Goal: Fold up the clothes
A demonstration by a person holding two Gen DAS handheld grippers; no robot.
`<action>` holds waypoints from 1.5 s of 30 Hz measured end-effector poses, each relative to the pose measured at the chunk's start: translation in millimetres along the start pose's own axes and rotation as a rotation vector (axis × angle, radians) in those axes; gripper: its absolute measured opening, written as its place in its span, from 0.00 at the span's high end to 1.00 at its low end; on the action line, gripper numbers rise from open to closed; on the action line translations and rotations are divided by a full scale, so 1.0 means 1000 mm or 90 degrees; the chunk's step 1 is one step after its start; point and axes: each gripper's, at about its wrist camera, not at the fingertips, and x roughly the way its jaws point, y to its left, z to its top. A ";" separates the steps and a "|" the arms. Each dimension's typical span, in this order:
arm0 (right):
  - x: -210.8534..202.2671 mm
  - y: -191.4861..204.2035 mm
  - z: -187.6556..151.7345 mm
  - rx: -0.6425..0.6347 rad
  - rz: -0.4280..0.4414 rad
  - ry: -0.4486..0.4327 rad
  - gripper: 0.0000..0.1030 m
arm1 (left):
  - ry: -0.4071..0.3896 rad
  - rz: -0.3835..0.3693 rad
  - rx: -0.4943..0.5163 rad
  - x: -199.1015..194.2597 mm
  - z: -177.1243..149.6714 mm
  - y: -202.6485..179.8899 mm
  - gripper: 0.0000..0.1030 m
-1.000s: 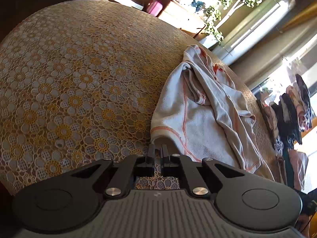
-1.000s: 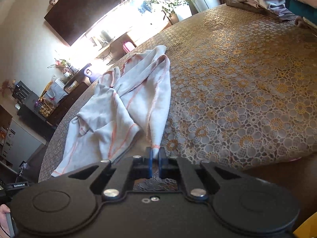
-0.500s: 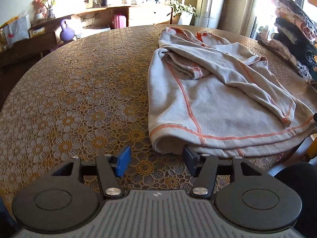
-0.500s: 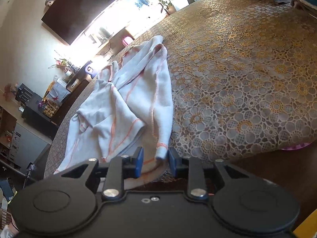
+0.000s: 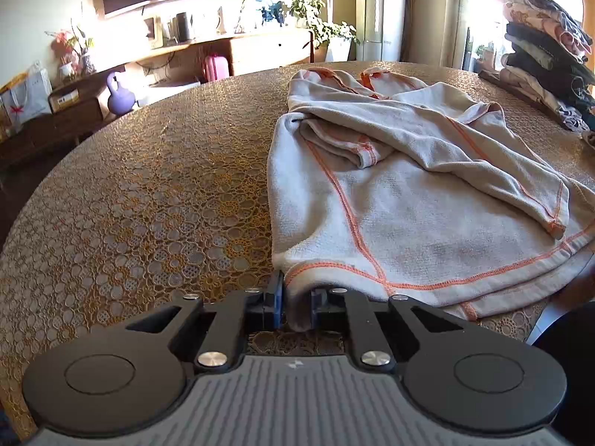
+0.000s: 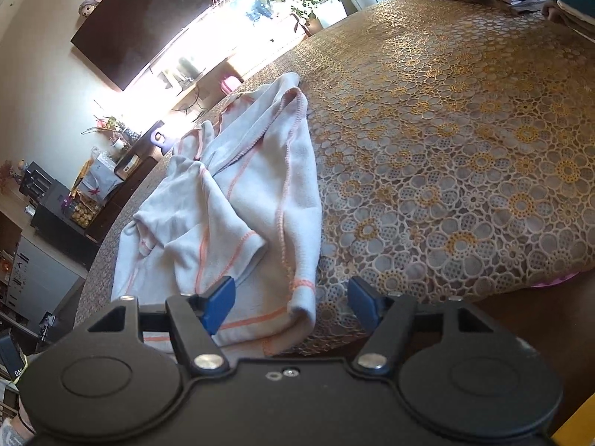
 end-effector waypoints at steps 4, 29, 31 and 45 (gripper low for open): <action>0.011 0.004 0.001 0.005 -0.012 0.019 0.00 | -0.006 0.026 -0.020 -0.006 -0.004 0.011 0.94; -0.047 -0.005 0.005 0.016 0.087 -0.028 0.00 | -0.036 0.003 -0.135 -0.078 -0.002 0.009 0.94; -0.043 -0.006 0.017 0.034 0.105 -0.039 0.00 | -0.046 -0.004 -0.156 -0.072 0.014 0.014 0.93; 0.053 0.010 0.169 0.053 0.127 -0.118 0.00 | -0.079 0.025 -0.198 0.053 0.166 0.048 0.93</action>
